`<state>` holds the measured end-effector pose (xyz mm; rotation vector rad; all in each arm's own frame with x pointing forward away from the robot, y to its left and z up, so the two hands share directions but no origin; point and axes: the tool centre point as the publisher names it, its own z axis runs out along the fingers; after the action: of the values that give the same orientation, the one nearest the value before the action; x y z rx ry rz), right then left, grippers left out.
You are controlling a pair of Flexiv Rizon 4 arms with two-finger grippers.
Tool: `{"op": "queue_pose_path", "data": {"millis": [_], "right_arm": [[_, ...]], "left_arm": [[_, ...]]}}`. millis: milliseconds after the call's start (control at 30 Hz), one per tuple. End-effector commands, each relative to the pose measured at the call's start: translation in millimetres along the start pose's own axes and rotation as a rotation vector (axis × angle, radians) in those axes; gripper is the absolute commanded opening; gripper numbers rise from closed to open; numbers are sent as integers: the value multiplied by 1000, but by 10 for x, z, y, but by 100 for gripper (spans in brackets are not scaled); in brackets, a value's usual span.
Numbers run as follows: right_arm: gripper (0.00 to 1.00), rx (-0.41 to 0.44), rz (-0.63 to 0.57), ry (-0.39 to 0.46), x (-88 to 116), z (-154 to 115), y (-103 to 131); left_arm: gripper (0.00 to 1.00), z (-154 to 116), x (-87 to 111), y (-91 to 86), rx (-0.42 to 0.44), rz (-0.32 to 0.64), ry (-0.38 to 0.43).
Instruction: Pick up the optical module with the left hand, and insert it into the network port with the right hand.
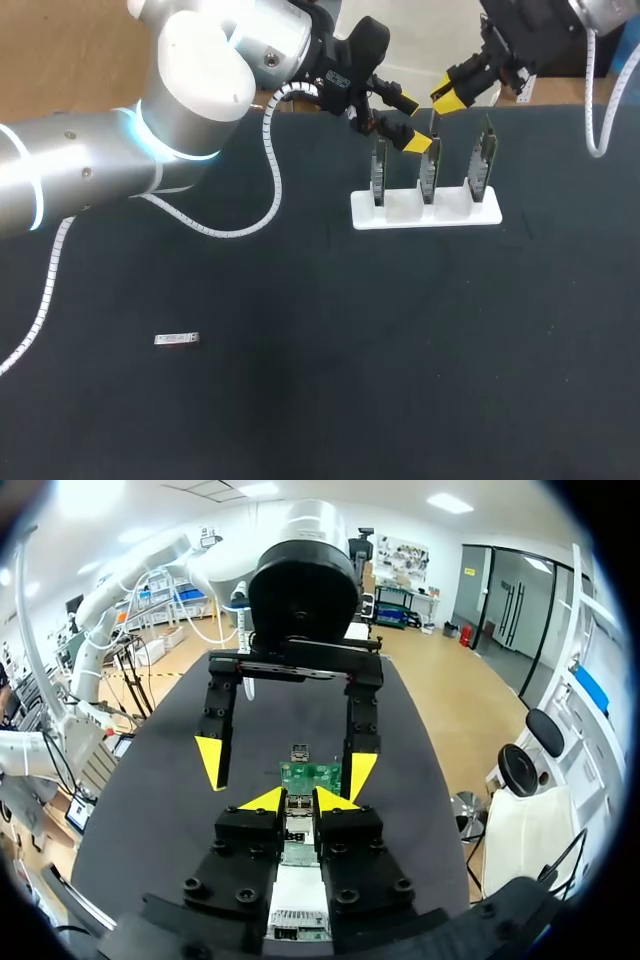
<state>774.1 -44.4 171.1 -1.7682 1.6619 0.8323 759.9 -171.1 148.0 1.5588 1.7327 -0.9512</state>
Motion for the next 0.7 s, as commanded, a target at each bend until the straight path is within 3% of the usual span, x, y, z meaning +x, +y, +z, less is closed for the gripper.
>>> {"op": "queue_pose_path", "data": {"millis": [33, 700], "right_arm": [[0, -7, 2, 2, 13, 13, -34], [0, -4, -7, -3, -13, -33, 11]], "left_arm": [[100, 2, -11, 19, 4, -1, 6], [100, 2, -11, 19, 4, -1, 6]]}}
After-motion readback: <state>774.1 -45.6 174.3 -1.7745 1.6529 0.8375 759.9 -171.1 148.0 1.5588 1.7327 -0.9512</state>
